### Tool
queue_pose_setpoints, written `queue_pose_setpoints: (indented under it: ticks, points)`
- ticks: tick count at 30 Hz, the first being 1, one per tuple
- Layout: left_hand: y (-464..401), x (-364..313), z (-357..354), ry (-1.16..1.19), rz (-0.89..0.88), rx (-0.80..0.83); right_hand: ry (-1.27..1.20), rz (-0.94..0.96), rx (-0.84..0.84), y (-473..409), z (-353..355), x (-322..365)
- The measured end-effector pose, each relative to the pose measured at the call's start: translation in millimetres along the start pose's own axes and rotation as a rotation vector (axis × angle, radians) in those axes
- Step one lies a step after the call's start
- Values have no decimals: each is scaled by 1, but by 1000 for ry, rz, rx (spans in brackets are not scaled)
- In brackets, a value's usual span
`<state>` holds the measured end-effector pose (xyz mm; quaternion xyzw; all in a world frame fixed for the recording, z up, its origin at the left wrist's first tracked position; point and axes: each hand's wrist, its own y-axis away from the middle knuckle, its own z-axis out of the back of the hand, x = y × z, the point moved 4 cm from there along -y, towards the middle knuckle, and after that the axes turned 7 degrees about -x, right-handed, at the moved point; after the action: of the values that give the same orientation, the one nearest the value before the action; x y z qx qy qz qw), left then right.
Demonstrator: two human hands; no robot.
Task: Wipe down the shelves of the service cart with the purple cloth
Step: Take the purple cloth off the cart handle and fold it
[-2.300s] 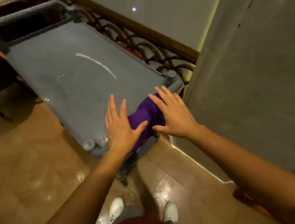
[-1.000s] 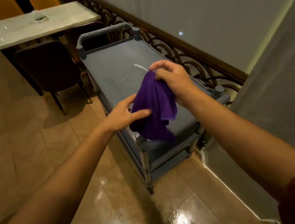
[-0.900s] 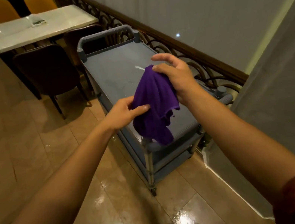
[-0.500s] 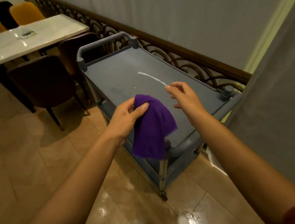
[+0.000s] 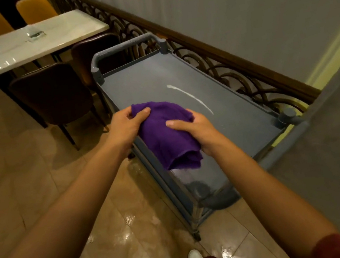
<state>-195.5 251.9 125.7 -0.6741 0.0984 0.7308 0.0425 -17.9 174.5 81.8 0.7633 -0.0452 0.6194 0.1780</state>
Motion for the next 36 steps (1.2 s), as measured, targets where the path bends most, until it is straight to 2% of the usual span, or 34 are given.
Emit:
queue_pose_setpoints:
  ticks: [3,6,11,13,17,19,25,28,29,33,36]
  points:
    - [-24,19,-6,-109,47,3,-157,-28,-70,-18,6,8]
    - [-43,31,-17,-59,116,49,-309,-108,-61,-28,3,6]
    - [-74,46,-39,212,346,429,-480,-128,-137,-51,-6,-2]
    - [-89,46,-43,233,345,490,-521,-120,-191,-61,-13,-7]
    - [-126,40,-37,175,201,431,-617,-109,-255,-75,-32,-19]
    - [-138,37,-31,114,157,515,-692,-98,-300,-78,-43,-27]
    - [-145,37,-21,195,354,789,-893,-27,-530,-75,-79,-56]
    - [-145,36,-22,172,372,929,-964,35,-579,-76,-85,-62]
    - [-147,36,-24,104,304,924,-979,45,-599,-77,-85,-63]
    - [-175,28,-35,-387,-304,666,-956,22,-672,-85,-87,-63]
    - [-192,29,-47,-507,-371,616,-750,-26,-691,-89,-86,-54]
